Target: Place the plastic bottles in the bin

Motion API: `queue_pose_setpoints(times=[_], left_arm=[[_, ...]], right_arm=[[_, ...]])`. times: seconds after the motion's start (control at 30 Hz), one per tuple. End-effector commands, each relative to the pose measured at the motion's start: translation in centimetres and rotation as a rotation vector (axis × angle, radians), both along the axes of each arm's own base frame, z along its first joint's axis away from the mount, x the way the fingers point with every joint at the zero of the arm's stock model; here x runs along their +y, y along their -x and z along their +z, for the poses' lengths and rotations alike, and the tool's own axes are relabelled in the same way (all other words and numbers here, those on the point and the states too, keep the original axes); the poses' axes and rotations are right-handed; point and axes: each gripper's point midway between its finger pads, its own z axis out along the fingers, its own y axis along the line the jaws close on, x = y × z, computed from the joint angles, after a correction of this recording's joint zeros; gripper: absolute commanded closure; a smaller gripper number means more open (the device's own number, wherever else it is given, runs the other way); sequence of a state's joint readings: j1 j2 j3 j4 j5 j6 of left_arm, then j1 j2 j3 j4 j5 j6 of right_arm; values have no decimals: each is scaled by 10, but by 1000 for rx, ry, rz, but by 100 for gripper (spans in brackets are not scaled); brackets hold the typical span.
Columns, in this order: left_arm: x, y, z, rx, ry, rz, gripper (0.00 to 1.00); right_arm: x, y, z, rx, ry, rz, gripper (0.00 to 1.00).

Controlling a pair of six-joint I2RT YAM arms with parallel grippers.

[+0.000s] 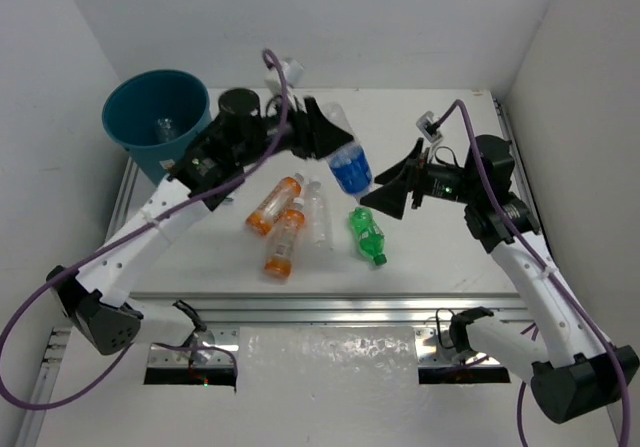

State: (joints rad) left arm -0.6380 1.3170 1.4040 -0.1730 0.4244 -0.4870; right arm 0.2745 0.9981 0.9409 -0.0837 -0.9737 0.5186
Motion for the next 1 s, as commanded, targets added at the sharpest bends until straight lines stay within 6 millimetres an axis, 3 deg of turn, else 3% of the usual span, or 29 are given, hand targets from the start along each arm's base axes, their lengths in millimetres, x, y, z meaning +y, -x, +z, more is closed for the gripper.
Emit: queue_pose_setpoints(times=[0.0,0.07,0.1,0.17,0.2,0.3,0.4,0.47,0.5,0.53,0.57,0.63,0.67,0.77,0.83,0.87,0.97], left_arm=[[145,-85,41,-32,-149,741,100],[217,-100,53,-25,-196,1030,100],[281,-103,65,-33,-239,1278,100],[331,-103,76,-39,-268,1450,100],[365,-100,90,-50,-253,1557,100],[418,-110,84,-20,-284,1731,100],[464,-128,62,45,-337,1833,96],[477,-152,34,108,-375,1806,91],[481,-166,21,138,-384,1752,79],[482,-170,16,149,-393,1739,66],[481,-172,11,161,-411,1722,41],[474,-176,3,171,-412,1679,18],[472,-177,1,165,-411,1661,1],[463,-172,13,140,-390,1614,0],[451,-167,32,104,-368,1559,0],[442,-162,41,93,-372,1535,0],[406,-149,57,35,-377,1437,0]], right_arm=[[-46,-38,-17,9,200,-398,1],[-63,-43,-27,21,262,-507,1],[-72,-42,-32,23,295,-546,1],[-74,-38,-35,15,310,-543,1],[-74,-35,-39,23,315,-534,1],[-74,-30,-45,28,315,-522,1],[-71,-28,-52,50,308,-504,1],[-70,-28,-57,62,318,-498,1],[-70,-29,-63,74,329,-496,1],[-72,-31,-67,87,343,-507,1],[-73,-32,-73,105,359,-509,1],[-75,-35,-82,140,383,-516,1],[-72,-37,-94,188,402,-498,1],[-57,-40,-108,269,401,-416,1],[-55,-53,-135,355,470,-421,1],[-60,-66,-154,364,567,-485,1],[-59,-81,-171,374,693,-518,4]])
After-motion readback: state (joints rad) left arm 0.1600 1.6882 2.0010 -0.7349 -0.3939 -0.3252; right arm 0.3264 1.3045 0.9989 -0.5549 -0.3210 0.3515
